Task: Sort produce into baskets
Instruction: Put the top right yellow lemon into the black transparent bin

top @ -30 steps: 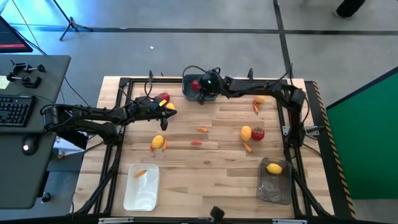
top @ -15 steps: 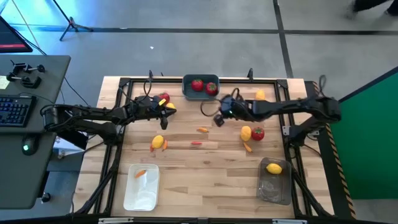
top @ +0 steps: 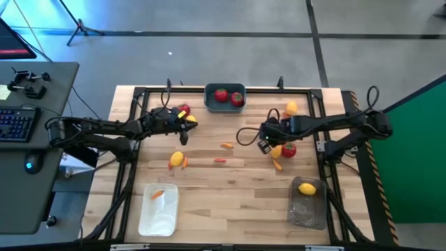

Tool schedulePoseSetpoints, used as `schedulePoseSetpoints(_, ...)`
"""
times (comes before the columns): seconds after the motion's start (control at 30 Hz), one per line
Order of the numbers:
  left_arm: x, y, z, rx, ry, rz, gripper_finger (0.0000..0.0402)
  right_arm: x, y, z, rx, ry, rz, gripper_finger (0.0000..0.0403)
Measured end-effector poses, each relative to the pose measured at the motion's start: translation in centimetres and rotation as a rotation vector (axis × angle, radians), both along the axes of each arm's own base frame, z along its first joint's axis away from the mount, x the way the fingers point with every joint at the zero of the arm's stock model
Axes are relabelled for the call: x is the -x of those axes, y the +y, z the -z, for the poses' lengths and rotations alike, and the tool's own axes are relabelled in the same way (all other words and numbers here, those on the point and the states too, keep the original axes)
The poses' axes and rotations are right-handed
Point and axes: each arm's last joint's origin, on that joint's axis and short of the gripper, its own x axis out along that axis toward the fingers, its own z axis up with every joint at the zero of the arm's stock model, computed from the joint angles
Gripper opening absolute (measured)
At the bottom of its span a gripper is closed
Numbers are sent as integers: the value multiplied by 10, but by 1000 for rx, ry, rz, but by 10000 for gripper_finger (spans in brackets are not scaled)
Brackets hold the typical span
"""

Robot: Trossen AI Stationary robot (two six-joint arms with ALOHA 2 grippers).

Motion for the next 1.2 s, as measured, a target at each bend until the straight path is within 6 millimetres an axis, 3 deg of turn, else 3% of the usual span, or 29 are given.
schedulePoseSetpoints(0.3,0,0,0,6,-1,-2,0,30,-82,1,31,83,266,214)
schedulePoseSetpoints(0.47,0,0,0,8,-2,-3,0,55,-126,1,60,79,429,263)
schedulePoseSetpoints(0.77,0,0,0,8,-2,-3,0,76,-171,16,73,84,539,279)
schedulePoseSetpoints(1.2,0,0,0,10,2,-3,0,66,-193,67,-48,153,514,279)
